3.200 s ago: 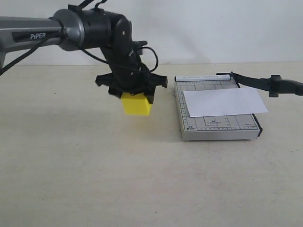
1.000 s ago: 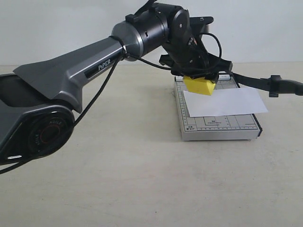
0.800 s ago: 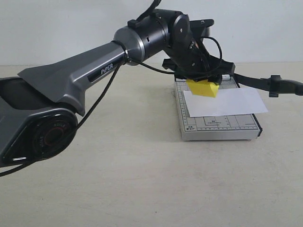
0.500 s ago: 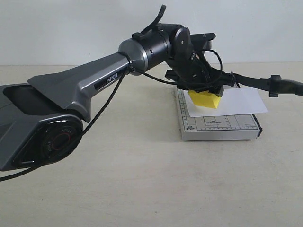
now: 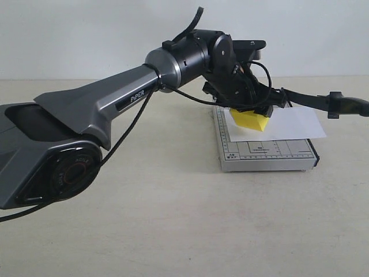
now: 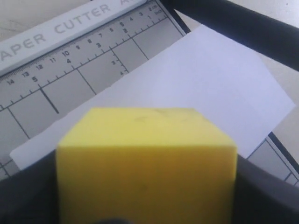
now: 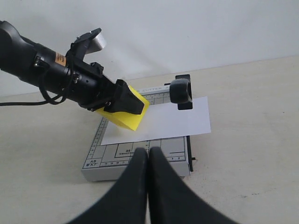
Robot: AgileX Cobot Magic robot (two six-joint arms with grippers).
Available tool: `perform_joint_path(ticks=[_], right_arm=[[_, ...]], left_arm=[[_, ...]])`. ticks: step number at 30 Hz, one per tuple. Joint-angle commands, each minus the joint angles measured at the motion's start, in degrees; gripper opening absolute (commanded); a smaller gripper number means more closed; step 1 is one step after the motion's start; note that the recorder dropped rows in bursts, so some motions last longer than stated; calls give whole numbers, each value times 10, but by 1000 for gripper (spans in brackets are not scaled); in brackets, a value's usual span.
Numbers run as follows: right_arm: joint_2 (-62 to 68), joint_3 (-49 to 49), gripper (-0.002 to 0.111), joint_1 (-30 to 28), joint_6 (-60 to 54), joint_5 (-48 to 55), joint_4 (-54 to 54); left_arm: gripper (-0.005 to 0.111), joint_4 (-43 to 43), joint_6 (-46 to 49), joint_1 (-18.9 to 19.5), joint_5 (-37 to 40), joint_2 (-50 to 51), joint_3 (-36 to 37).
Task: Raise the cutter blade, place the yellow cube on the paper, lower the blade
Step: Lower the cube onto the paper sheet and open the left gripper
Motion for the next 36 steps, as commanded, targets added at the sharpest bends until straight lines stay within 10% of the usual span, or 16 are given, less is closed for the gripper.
perform_joint_path(ticks=[1, 7, 18, 36], right_arm=[[-2, -1, 0, 2, -1, -2, -3], [-2, -1, 0, 2, -1, -2, -3], [-2, -1, 0, 2, -1, -2, -3], [-2, -1, 0, 2, -1, -2, -3]], left_arm=[[4, -1, 8, -5, -10, -3, -4], [7, -23, 13, -5, -10, -3, -4], [57, -48, 33, -5, -14, -3, -4], [74, -85, 33, -5, -21, -3, -4]])
